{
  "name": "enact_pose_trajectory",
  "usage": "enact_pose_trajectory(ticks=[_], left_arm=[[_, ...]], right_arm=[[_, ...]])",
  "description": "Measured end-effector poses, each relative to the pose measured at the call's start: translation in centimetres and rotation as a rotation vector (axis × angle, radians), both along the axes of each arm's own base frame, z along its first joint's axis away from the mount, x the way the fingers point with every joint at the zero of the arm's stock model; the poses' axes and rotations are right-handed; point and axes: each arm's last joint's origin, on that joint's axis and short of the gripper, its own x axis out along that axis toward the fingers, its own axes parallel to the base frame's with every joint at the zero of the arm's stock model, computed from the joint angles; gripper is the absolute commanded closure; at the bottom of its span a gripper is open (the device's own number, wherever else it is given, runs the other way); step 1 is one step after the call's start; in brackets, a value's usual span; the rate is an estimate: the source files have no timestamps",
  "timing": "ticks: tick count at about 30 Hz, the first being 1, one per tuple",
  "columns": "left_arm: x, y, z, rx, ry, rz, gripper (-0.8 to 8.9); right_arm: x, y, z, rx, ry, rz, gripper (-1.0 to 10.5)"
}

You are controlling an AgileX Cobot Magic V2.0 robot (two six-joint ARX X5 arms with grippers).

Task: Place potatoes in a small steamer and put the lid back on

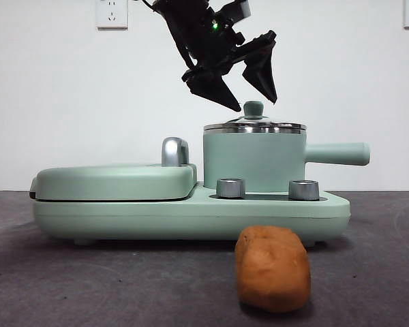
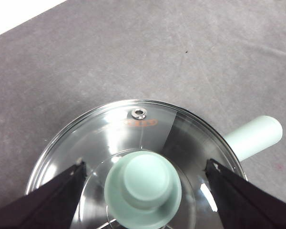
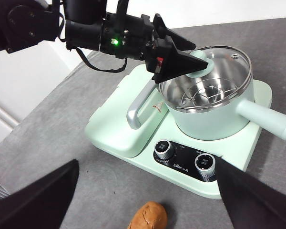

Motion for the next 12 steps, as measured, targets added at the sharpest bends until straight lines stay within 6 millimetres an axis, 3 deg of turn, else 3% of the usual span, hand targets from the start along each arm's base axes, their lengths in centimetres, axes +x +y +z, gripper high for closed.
enact_pose_trajectory(ticks=[12], left_arm=[[0.55, -0.08, -0.90, -0.015, 0.037, 0.030, 4.42]], right_arm=[[0.00, 0.02, 0.00, 0.000, 0.000, 0.002, 4.9]])
